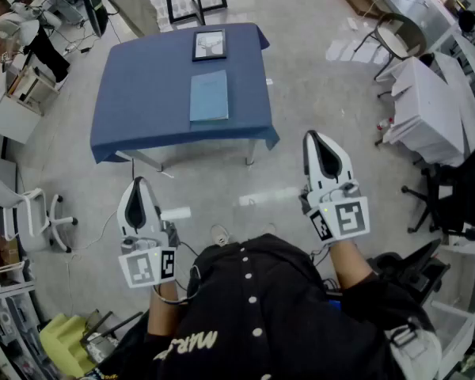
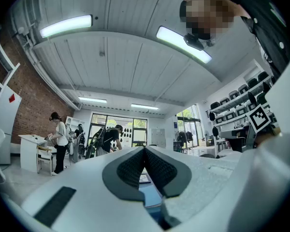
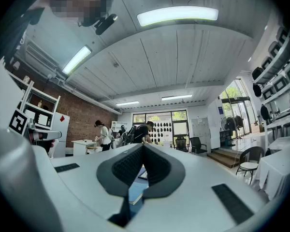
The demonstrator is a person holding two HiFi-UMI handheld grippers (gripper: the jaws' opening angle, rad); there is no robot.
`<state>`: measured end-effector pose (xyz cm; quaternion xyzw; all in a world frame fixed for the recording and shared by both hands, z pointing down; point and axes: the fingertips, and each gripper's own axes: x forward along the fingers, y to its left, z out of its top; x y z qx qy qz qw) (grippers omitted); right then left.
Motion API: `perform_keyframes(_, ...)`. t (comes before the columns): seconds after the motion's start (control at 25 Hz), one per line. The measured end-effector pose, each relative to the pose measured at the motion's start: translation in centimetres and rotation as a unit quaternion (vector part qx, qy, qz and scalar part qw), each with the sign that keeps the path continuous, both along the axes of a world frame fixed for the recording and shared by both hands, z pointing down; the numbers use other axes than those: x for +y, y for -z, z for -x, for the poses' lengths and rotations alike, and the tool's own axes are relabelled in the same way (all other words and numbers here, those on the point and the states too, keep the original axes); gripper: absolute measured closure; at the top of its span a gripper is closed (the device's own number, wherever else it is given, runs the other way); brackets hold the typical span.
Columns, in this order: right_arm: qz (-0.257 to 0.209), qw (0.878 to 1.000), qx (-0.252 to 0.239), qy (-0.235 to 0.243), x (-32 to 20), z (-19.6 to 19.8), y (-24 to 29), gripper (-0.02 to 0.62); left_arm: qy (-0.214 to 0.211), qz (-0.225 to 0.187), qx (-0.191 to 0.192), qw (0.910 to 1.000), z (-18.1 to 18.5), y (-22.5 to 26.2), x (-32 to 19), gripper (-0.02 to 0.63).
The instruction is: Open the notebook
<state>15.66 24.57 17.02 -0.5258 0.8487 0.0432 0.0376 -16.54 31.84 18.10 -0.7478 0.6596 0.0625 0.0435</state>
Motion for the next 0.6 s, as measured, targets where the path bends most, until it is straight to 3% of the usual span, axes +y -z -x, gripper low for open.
perform_keyframes(0.28, 0.004, 1.000, 0.006, 0.006, -0.31, -0.12, -0.37, 0.595, 0.004, 0.000, -0.002, 1.0000, -0.55, -0.19, -0.42, 0.603)
perform_keyframes(0.6, -0.001, 0.999, -0.041, 0.021, -0.17, -0.60, 0.01, 0.594, 0.010, 0.004, -0.003, 0.9999, -0.89, -0.46, -0.52, 0.603)
